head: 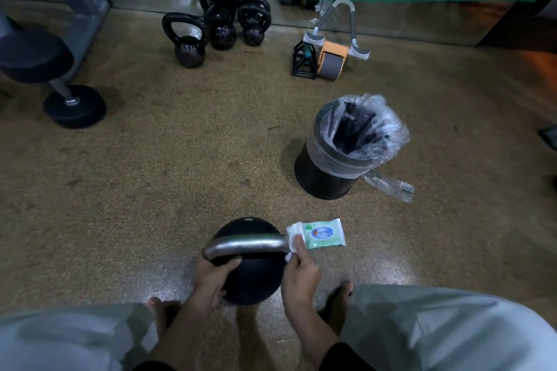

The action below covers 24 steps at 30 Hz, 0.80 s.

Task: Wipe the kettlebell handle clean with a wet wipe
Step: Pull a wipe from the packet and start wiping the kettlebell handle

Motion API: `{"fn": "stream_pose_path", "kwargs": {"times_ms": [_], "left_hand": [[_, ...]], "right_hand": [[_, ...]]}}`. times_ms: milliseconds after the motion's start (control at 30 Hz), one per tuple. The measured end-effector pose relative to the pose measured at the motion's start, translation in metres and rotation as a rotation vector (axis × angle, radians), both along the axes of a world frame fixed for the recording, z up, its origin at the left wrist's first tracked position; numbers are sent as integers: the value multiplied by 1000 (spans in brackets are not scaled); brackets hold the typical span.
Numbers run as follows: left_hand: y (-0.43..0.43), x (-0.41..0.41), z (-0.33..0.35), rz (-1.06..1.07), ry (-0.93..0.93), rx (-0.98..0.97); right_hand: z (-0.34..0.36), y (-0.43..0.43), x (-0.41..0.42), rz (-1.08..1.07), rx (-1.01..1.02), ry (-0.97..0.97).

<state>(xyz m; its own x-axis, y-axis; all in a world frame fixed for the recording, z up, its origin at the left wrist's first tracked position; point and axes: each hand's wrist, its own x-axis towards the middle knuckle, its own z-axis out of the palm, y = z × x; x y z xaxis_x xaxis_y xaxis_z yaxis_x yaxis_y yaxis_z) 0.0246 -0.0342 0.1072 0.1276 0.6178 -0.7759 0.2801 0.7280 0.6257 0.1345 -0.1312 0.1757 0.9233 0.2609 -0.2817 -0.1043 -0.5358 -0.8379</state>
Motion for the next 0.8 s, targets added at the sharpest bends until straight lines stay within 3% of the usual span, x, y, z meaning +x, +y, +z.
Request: {"fn": "stream_pose_path", "kwargs": {"times_ms": [233, 333, 533, 700, 800], "left_hand": [[1, 0, -2, -4, 16, 1], [2, 1, -3, -6, 27, -12], [1, -2, -2, -12, 17, -12], [2, -2, -2, 1, 12, -21], [1, -1, -2, 3, 12, -17]], "right_hand": [[-6, -14, -4, 36, -44, -26], [0, -4, 18, 178, -145, -19], [18, -6, 22, 369, -153, -207], [17, 2, 48, 530, -394, -189], [21, 17, 61, 685, -395, -166]]}}
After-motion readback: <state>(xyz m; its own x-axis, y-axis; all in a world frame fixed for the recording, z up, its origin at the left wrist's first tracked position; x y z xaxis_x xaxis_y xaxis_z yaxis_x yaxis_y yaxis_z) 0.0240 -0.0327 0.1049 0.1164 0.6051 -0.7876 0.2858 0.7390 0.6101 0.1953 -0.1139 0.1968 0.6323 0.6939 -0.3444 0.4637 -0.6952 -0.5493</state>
